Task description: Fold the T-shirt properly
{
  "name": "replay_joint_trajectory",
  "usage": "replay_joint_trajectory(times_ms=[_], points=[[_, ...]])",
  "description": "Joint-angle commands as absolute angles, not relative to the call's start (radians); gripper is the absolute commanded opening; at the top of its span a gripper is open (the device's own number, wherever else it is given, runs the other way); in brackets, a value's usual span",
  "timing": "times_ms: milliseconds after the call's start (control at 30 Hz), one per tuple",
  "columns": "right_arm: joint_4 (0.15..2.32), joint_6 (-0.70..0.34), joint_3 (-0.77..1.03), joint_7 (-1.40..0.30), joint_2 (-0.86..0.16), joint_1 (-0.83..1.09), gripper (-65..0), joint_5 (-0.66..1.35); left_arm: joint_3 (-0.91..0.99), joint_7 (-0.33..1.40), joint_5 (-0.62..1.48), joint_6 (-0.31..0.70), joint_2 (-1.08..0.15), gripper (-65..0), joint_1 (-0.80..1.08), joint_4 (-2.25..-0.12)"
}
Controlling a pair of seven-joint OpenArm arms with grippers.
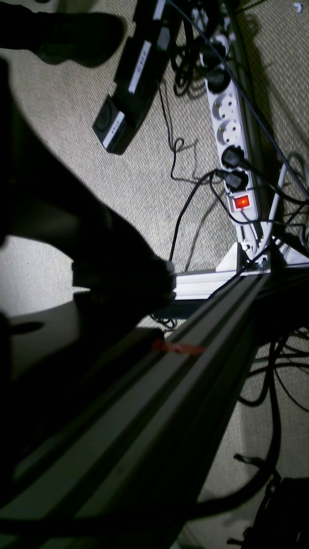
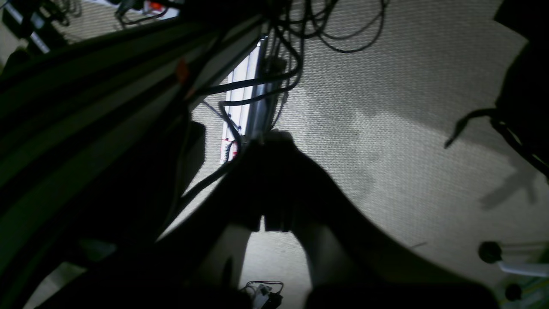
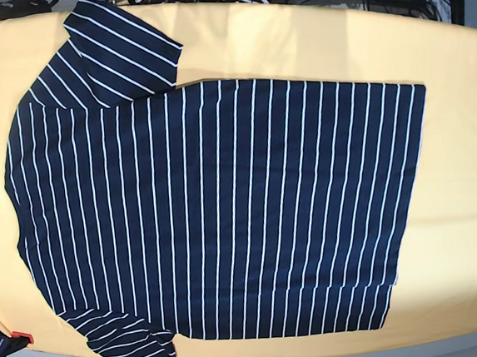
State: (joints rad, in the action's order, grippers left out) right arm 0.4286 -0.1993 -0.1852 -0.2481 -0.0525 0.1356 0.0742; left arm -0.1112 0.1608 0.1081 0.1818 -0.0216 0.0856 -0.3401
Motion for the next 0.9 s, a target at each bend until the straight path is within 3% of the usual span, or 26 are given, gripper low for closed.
replay_joint_trajectory(times_ms=[0,867], points=[[0.438,-0.222,-0.182,-0.247,-0.056,0.135,-65.0,0.070,-0.110,0.158,0.112,0.187,-0.017,-65.0,0.083,-0.347],[0.438,-0.213,-0.182,-0.247,-0.056,0.135,-65.0,0.069,-0.110,0.159,0.112,0.187,-0.017,-65.0,0.086,-0.373]])
